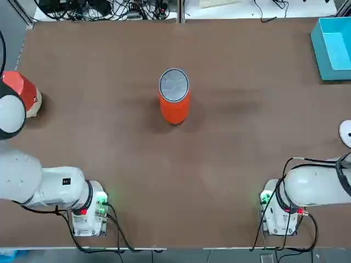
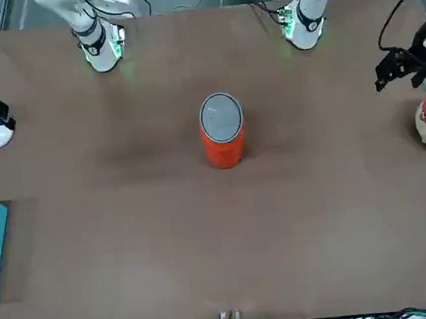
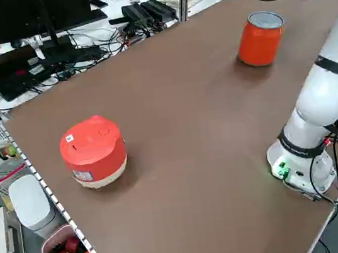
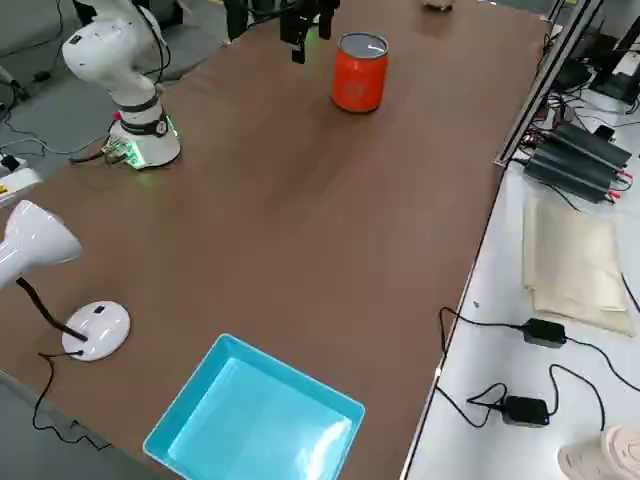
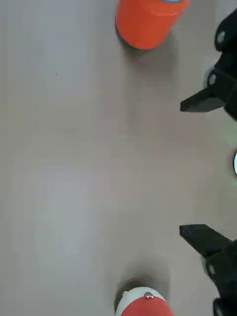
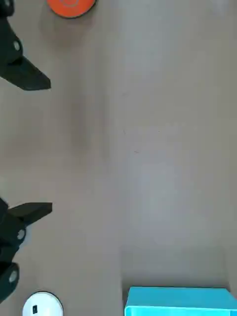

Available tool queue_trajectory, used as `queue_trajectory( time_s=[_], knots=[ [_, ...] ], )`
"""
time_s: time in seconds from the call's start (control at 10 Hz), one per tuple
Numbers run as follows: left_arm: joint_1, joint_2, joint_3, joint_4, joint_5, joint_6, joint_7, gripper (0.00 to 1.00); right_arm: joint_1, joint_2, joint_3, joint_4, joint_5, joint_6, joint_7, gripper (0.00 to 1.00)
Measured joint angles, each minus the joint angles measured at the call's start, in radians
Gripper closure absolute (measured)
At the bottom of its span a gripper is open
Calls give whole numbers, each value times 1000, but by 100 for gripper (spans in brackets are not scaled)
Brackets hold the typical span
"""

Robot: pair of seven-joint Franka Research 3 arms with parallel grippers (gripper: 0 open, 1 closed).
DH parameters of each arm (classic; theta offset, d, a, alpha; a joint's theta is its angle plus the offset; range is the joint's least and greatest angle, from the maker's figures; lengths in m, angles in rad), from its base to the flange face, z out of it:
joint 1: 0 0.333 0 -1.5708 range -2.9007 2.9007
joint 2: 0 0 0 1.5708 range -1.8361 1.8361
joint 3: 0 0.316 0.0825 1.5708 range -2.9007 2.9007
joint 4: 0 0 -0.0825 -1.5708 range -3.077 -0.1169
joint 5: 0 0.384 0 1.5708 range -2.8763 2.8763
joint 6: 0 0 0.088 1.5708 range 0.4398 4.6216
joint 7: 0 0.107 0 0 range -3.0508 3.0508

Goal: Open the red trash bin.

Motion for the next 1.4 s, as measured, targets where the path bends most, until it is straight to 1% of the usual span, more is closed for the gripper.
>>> queue_trajectory(
  time_s=[0.5, 0.7, 0.8, 0.9, 1.0, 1.1, 1.2, 1.3, 1.4],
  knots=[
    [-5, -1, -6, 2, -6, 0, -13, 0, 0, 0, 0, 0, 4, 0, 4, 0],
    [-8, 0, -44, -1, -36, 0, -57, 0, 10, 0, 9, 0, 43, 1, 72, 0],
    [-11, 3, -79, -4, -38, 0, -81, 0, 40, 0, 13, 0, 54, 5, 138, 0],
    [-14, 5, -113, -7, -39, 0, -132, 2, 88, 0, 17, 0, 58, 15, 219, 0],
    [-16, 8, -151, -11, -39, 1, -222, 3, 139, 0, 20, -3, 59, 32, 307, 1],
    [-18, 16, -197, -20, -40, 10, -338, 11, 188, 0, 23, -13, 59, 52, 393, 2],
    [-21, 27, -244, -38, -40, 27, -486, 17, 237, 0, 24, -28, 59, 69, 469, 5],
    [-24, 41, -284, -57, -39, 38, -657, 19, 281, 0, 24, -41, 59, 79, 537, 6],
    [-26, 60, -316, -70, -39, 51, -820, 20, 320, 0, 24, -47, 59, 84, 598, 15]
  ],
)
